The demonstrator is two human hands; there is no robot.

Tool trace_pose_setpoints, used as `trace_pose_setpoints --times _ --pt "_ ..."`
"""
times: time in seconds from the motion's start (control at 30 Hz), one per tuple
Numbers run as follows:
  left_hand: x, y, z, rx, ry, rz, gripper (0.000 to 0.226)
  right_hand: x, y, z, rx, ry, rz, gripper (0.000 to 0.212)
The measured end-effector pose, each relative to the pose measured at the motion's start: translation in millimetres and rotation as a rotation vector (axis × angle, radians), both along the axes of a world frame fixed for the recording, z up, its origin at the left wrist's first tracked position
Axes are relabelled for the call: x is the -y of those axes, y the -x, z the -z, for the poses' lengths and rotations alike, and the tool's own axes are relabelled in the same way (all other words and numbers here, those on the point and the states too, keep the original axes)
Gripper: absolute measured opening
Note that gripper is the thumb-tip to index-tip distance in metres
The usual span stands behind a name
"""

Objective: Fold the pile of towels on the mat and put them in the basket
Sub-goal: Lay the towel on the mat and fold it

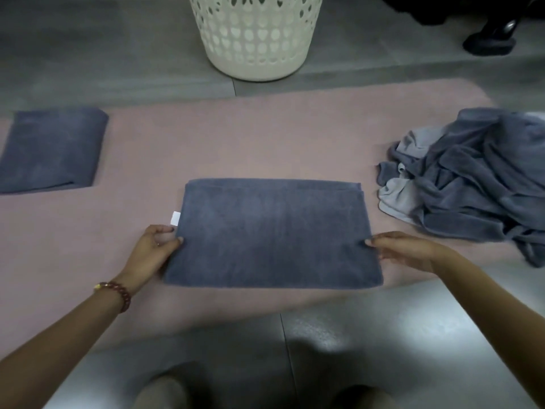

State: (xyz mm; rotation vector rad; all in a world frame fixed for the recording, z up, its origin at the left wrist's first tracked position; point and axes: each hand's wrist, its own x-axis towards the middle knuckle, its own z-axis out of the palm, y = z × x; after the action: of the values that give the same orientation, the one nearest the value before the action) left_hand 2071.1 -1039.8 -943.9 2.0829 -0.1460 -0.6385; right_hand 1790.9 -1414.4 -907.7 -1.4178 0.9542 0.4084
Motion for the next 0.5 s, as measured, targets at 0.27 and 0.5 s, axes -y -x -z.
trace_pose_setpoints --times 0.27,0.5 --pt "63.4 -33.6 -10.6 0.278 -0.165 -0.089 0.037 -1.1 -75.8 19.6 0.193 0.429 0.56 0.015" --pt "80.6 -41.3 -9.3 0.207 0.032 -0.105 0.032 -0.2 -90.6 30.4 0.153 0.822 0.384 0.014"
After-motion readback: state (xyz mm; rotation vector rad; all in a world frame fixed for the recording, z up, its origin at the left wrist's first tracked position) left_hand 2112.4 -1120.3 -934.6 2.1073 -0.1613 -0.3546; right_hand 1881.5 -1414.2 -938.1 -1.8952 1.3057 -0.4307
